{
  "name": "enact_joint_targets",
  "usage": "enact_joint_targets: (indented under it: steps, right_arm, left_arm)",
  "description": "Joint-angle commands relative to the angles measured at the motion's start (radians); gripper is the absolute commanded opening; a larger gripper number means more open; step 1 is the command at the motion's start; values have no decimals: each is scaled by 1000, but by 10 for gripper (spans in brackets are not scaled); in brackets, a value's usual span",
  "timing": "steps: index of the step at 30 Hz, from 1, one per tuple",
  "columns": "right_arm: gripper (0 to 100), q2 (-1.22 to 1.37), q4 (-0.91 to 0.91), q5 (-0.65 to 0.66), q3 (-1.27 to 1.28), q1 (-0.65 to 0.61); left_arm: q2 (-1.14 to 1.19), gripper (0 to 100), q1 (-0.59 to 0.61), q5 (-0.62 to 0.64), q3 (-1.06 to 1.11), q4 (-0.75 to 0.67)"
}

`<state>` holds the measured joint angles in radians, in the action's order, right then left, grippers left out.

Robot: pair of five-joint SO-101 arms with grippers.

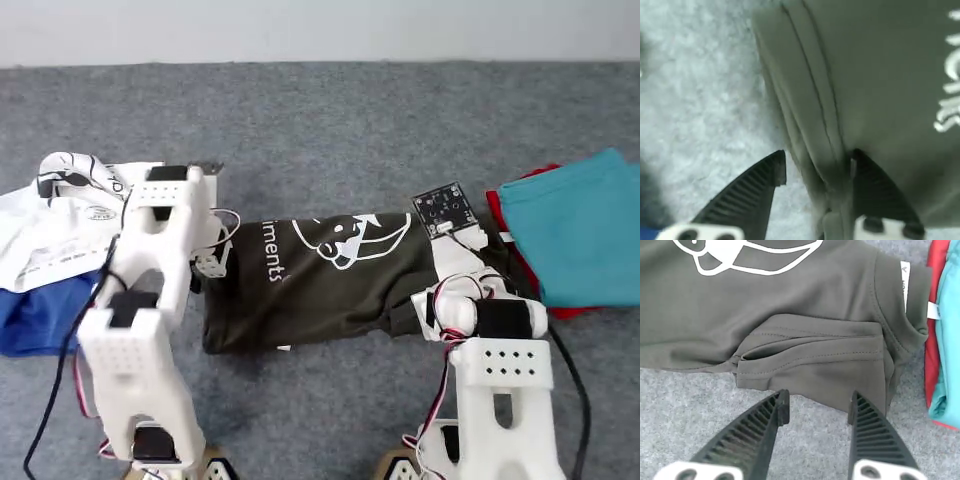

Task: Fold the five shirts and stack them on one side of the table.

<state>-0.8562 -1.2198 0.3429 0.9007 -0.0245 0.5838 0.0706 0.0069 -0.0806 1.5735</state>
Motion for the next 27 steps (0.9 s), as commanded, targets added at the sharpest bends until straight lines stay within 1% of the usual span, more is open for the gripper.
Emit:
enact_joint_targets:
  steps: [1,2,4,8,13,16,19,21,27]
  right_arm:
    - [205,-22,-5,12,-38,12]
    - [205,-22,-2,12,-31,12]
    - [205,-24,15,11,-2,12]
    - [205,-31,59,6,91,12]
    - [205,-31,53,5,127,12]
    - [205,-31,53,5,127,12]
    - [205,-31,53,5,127,12]
    - [205,-31,53,5,127,12]
    - [205,-31,53,8,127,13]
  left_arm:
    - [117,213,12,48,-124,71]
    - [146,209,9,61,-148,86]
    - [184,169,-2,75,-185,115]
    - [193,17,-71,77,-202,149]
    - [201,14,-127,75,-202,144]
    - [192,14,-124,74,-206,133]
    - [190,13,-87,69,-222,140]
    - [190,13,-48,63,-254,181]
    - [112,13,129,-2,-232,184]
